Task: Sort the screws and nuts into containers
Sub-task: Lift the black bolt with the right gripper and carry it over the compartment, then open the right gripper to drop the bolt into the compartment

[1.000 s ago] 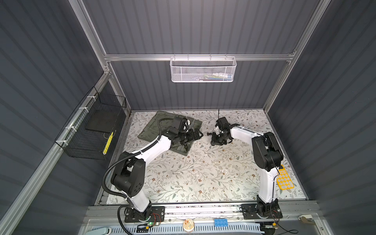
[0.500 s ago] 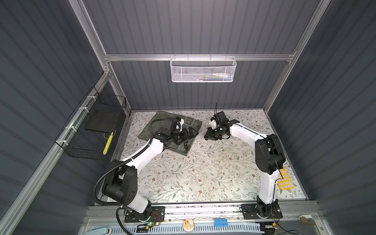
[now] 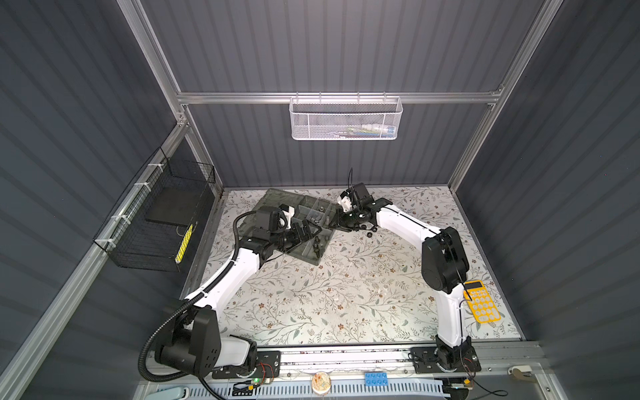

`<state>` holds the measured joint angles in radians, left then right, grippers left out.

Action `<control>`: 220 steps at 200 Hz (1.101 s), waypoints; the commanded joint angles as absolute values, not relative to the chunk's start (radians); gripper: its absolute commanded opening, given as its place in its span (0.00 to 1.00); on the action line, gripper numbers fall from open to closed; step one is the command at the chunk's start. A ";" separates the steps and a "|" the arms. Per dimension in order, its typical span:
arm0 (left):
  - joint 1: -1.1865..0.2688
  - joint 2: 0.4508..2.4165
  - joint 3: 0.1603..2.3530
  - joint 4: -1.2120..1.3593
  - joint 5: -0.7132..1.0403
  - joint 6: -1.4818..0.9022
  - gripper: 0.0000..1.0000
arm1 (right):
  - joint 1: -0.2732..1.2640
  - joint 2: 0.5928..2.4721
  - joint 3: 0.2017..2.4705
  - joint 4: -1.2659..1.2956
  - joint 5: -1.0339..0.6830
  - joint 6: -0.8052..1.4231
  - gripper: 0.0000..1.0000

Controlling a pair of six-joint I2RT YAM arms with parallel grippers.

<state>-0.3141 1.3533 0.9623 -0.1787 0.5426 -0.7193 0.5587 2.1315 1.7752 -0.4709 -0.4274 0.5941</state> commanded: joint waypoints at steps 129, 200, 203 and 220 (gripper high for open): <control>-0.265 1.322 0.884 -0.185 0.597 -0.716 1.00 | 0.604 2.202 1.833 -0.466 -0.426 0.634 0.19; -0.277 1.337 0.915 -0.206 0.590 -0.702 1.00 | 0.533 2.108 1.776 -0.500 -0.370 0.571 0.35; -0.278 1.339 0.918 -0.206 0.589 -0.701 1.00 | 0.528 2.106 1.772 -0.505 -0.365 0.567 0.35; -0.300 1.363 0.936 -0.203 0.583 -0.701 1.00 | 0.500 2.089 1.753 -0.521 -0.346 0.547 0.43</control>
